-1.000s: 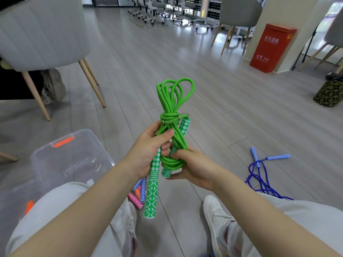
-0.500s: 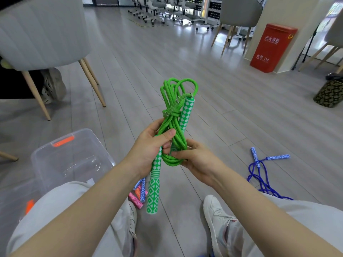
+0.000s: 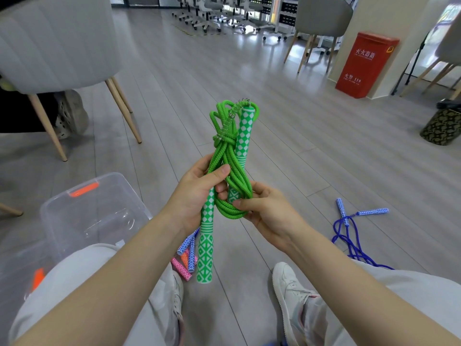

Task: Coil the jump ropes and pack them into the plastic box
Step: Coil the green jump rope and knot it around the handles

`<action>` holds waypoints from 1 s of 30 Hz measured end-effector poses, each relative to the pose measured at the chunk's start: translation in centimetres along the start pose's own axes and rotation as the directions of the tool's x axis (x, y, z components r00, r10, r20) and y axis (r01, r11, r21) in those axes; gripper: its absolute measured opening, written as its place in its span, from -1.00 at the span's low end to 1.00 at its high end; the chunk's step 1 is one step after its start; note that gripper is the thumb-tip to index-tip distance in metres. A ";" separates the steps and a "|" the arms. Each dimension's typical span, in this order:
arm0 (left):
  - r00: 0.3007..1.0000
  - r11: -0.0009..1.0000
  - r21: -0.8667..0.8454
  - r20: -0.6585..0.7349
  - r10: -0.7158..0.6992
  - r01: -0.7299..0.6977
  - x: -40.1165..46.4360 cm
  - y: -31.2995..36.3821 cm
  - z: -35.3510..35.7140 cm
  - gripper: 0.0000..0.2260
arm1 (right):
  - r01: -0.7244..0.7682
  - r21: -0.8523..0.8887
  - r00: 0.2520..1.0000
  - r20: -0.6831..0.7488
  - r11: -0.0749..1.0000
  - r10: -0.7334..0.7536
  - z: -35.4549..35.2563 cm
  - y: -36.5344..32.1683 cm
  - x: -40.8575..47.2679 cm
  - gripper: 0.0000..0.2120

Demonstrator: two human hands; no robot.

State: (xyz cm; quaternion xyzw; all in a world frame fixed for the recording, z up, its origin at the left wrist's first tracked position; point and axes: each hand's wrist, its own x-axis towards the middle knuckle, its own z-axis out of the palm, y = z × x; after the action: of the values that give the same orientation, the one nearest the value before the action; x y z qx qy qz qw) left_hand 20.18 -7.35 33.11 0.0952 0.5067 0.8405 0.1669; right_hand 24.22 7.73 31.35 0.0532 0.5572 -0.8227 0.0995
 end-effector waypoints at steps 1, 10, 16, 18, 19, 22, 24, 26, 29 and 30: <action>1.000 1.000 -0.019 -0.006 -0.011 0.011 0.0 0.1 -0.1 -0.80 | 0.004 -0.005 1.000 0.019 1.000 -0.004 0.1 -0.1 -0.1 -0.59; 0.988 0.988 -0.077 -0.064 -0.142 0.137 0.1 1.1 -0.9 -0.88 | 0.156 -0.284 0.982 0.149 0.946 -0.117 0.5 -0.9 -0.6 -0.68; 0.985 0.984 -0.031 0.012 -0.174 0.174 -0.3 0.8 -0.5 -0.84 | 0.189 -0.530 0.974 0.211 0.827 -0.087 -0.6 -1.7 -0.9 -0.61; 0.982 0.983 -0.012 0.032 -0.184 0.185 -0.3 0.5 -0.5 -0.82 | 0.202 -0.578 0.970 0.231 0.791 -0.078 -0.9 -1.8 -0.9 -0.63; 0.981 0.982 -0.009 0.041 -0.187 0.188 -0.3 0.5 -0.5 -0.80 | 0.215 -0.607 0.968 0.239 0.765 -0.083 -0.9 -1.7 -1.0 -0.64; 0.981 0.982 -0.009 0.054 -0.187 0.188 -0.1 0.3 -0.6 -0.76 | 0.279 -0.687 0.957 0.256 0.671 -0.135 -1.1 -1.5 -0.9 -0.66; 0.980 0.982 -0.007 0.070 -0.186 0.187 0.0 0.2 -0.7 -0.77 | 0.310 -0.719 0.950 0.269 0.622 -0.162 -1.2 -1.6 -0.8 -0.68; 0.977 0.981 -0.012 0.093 -0.193 0.195 0.0 0.1 -0.7 -0.77 | 0.358 -0.760 0.934 0.295 0.542 -0.203 -1.3 -1.5 -0.7 -0.77; 0.972 0.974 -0.044 0.093 -0.216 0.221 0.1 0.0 -0.8 -0.72 | 0.410 -0.803 0.910 0.334 0.431 -0.245 -1.3 -1.0 -0.6 -0.91; 0.973 0.975 -0.033 0.082 -0.215 0.218 0.2 0.0 -1.0 -0.71 | 0.388 -0.824 0.920 0.316 0.414 -0.232 -1.2 -1.1 -0.5 -0.84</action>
State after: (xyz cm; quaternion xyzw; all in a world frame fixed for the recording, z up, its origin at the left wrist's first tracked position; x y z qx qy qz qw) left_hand 19.67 -8.05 32.66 0.0688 0.4895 0.8232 0.2793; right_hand 24.46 9.32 31.96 -0.1720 0.8873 -0.4279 0.0008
